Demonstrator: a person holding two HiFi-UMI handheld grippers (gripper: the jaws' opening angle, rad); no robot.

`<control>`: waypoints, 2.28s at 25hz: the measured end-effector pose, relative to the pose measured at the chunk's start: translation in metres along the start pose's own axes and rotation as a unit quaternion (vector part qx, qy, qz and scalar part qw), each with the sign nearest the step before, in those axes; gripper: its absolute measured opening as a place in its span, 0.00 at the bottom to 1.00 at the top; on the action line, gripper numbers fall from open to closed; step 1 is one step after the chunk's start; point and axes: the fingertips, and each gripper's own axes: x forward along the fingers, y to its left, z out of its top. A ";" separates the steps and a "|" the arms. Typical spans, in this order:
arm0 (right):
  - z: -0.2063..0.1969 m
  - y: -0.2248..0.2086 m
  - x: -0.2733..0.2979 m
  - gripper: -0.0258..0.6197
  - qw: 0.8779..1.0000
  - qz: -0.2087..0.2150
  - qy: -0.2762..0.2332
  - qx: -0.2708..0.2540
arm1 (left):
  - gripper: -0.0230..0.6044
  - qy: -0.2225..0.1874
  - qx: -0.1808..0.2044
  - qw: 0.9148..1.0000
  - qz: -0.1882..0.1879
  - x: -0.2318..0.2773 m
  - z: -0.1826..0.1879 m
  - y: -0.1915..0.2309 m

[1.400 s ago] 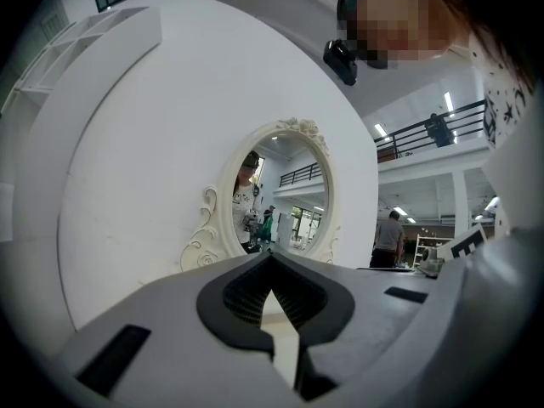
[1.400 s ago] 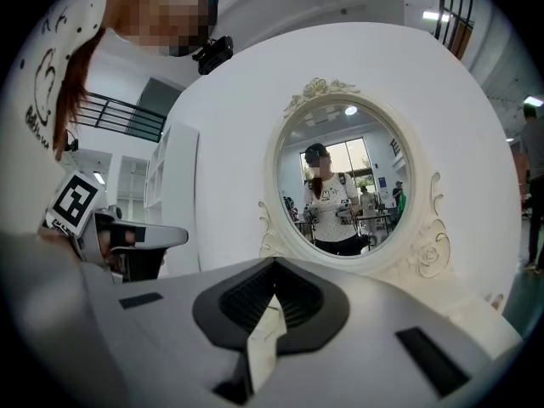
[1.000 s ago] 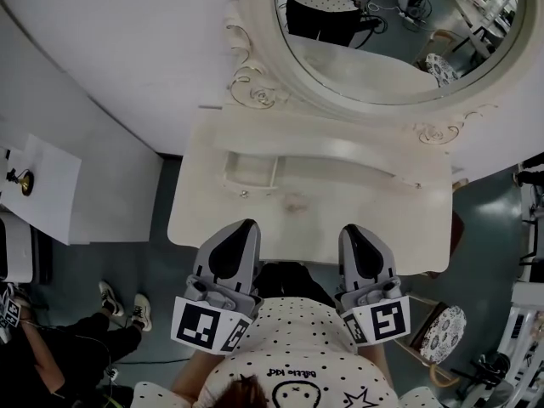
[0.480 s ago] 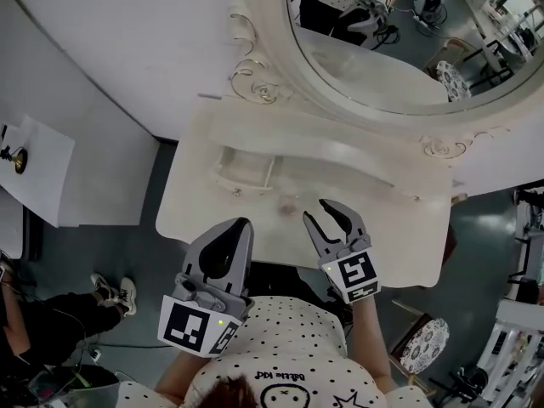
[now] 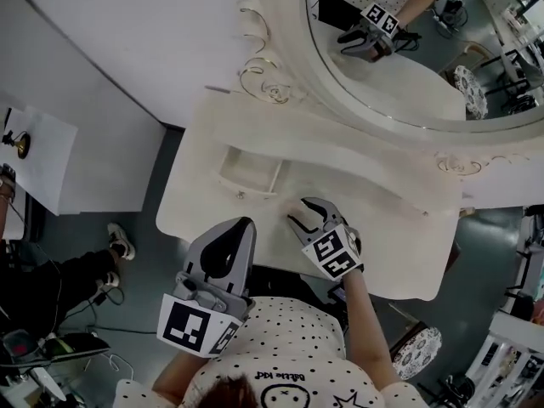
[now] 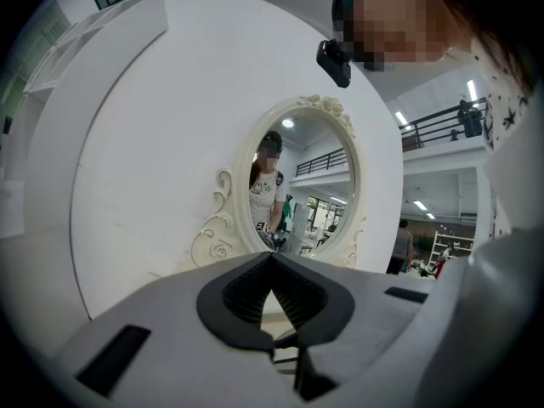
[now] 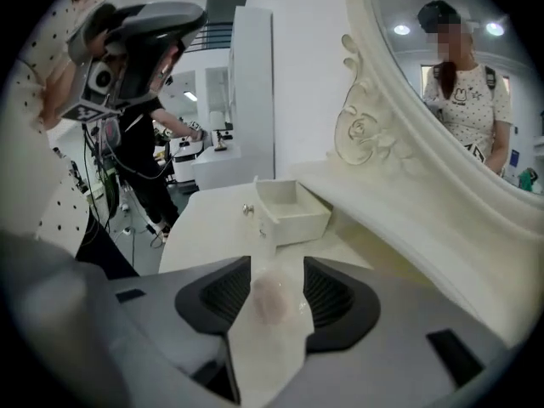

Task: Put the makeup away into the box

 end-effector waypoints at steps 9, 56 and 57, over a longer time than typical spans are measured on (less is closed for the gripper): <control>-0.038 0.004 0.035 0.34 0.995 0.021 0.066 -0.071 | 0.04 0.011 -0.004 1.000 0.005 0.011 -0.003 0.004; 0.135 0.039 -0.312 0.23 0.853 -0.241 -0.432 0.164 | 0.04 -0.074 0.035 0.993 -0.081 -0.035 0.036 -0.039; 0.132 0.042 -0.314 0.23 0.854 -0.242 -0.431 0.166 | 0.04 -0.075 0.036 0.993 -0.083 -0.036 0.036 -0.040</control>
